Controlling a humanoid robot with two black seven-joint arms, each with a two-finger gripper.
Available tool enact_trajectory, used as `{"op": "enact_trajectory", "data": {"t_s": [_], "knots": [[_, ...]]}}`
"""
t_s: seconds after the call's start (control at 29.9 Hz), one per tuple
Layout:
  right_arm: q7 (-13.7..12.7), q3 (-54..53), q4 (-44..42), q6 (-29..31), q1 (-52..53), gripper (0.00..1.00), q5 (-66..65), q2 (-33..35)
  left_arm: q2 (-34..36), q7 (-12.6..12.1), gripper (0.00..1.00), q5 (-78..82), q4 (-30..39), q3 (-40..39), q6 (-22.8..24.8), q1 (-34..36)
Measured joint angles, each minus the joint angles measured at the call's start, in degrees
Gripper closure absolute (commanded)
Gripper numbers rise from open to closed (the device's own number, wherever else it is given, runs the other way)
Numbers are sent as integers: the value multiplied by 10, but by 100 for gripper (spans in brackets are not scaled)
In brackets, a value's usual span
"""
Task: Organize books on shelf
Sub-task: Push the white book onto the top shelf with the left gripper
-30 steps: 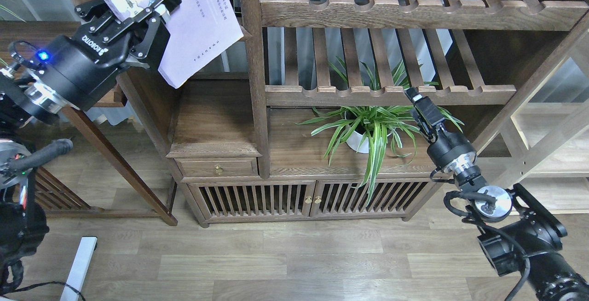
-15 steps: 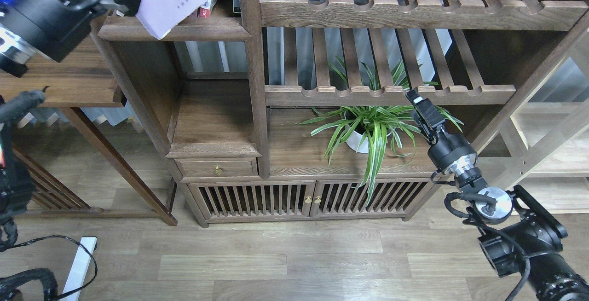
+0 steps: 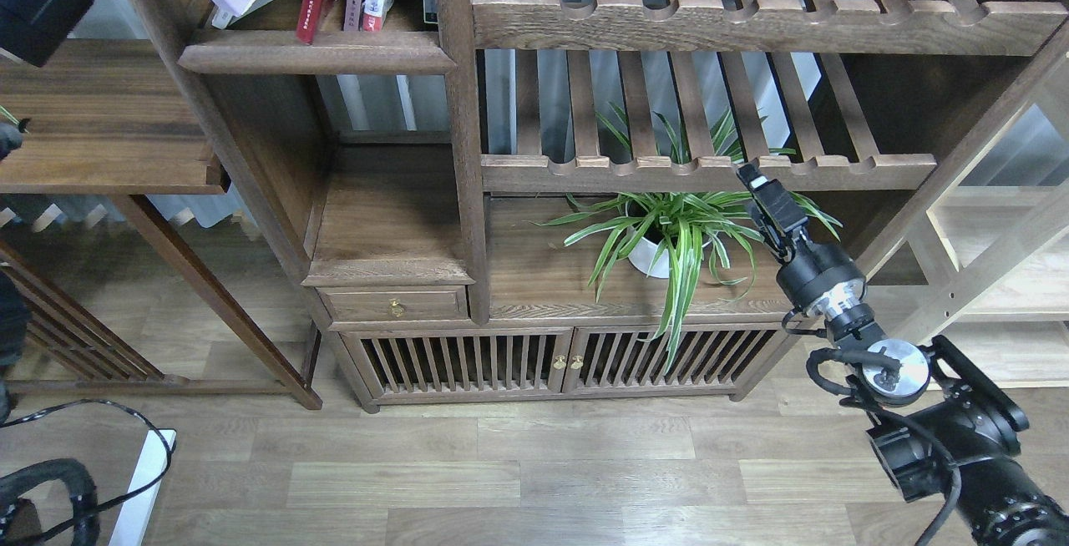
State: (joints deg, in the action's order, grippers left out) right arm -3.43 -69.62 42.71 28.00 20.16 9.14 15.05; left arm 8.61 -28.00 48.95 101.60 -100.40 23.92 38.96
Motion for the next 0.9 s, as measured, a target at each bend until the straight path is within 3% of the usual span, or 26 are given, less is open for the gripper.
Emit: {"op": "enact_trajectory", "data": {"t_s": [0.47,0.9], "knots": [[2,-2,-8,0,9,5,6,-5,25,0,100,0,-14,-20,-28,24],[5,-4,-6,0,31,5,12,-5,43,0,100,6,-127,15,-30,72]]}}
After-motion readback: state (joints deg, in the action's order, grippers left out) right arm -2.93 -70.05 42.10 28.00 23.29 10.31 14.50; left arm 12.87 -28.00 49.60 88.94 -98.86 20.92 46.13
